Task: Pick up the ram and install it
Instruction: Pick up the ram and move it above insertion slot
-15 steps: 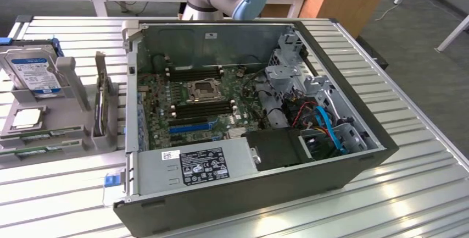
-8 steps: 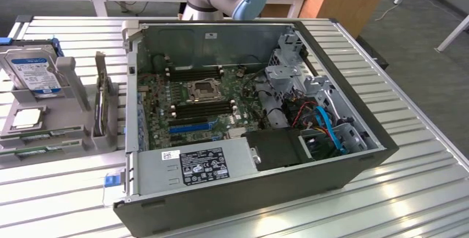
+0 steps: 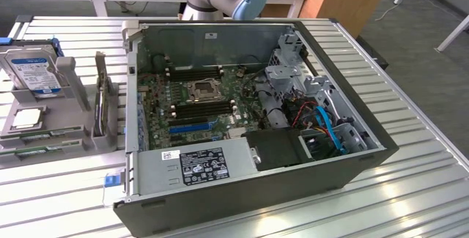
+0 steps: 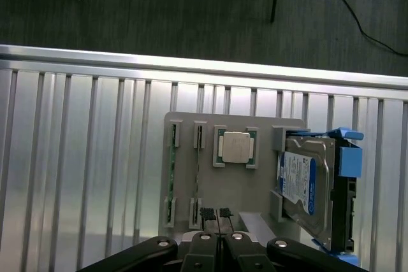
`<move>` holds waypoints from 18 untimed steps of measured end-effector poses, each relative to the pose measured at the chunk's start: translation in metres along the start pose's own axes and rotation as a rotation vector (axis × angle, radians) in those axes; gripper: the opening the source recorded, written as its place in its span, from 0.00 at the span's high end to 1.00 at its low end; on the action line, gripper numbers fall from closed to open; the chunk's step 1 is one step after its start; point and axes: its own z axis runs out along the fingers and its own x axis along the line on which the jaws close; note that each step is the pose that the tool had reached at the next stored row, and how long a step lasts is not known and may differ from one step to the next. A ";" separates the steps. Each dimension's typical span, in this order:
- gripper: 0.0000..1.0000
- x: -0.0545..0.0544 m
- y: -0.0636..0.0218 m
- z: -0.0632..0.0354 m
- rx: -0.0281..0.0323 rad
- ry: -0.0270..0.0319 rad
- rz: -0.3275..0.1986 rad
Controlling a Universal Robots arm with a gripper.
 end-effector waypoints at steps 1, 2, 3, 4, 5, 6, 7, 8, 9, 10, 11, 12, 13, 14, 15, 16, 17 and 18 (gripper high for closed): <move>0.90 0.000 0.0000 0.0000 0.0000 0.0000 0.000; 0.90 0.000 0.0000 0.0000 0.0000 0.0000 0.000; 0.90 0.000 0.0000 0.0000 0.0000 0.0000 0.000; 0.90 0.000 0.0000 0.0000 0.0000 0.0000 0.000; 0.90 0.000 0.0000 0.0000 0.0000 0.0000 0.000; 0.90 0.000 0.0000 0.0000 0.0000 0.0000 0.000; 0.89 0.000 0.0000 0.0000 0.0000 0.0000 0.000; 0.89 0.000 0.0000 0.0000 0.0000 0.0000 0.000; 0.84 0.000 0.0000 0.0000 0.0000 0.0000 0.000; 0.84 0.000 0.0000 0.0000 0.0000 0.0001 0.000; 0.77 0.000 0.0000 0.0000 0.0000 0.0000 0.000; 0.77 0.000 0.0000 0.0000 0.0000 0.0000 0.000; 0.71 0.000 0.0000 0.0000 0.0001 0.0000 0.000; 0.71 0.000 0.0000 0.0000 0.0000 0.0000 0.000; 0.71 0.000 0.0000 0.0000 0.0000 0.0001 0.000; 0.71 0.000 0.0000 0.0000 0.0000 0.0000 0.000; 0.71 0.000 0.0000 0.0000 0.0000 0.0000 0.000; 0.71 0.000 0.0000 0.0000 0.0000 0.0000 0.000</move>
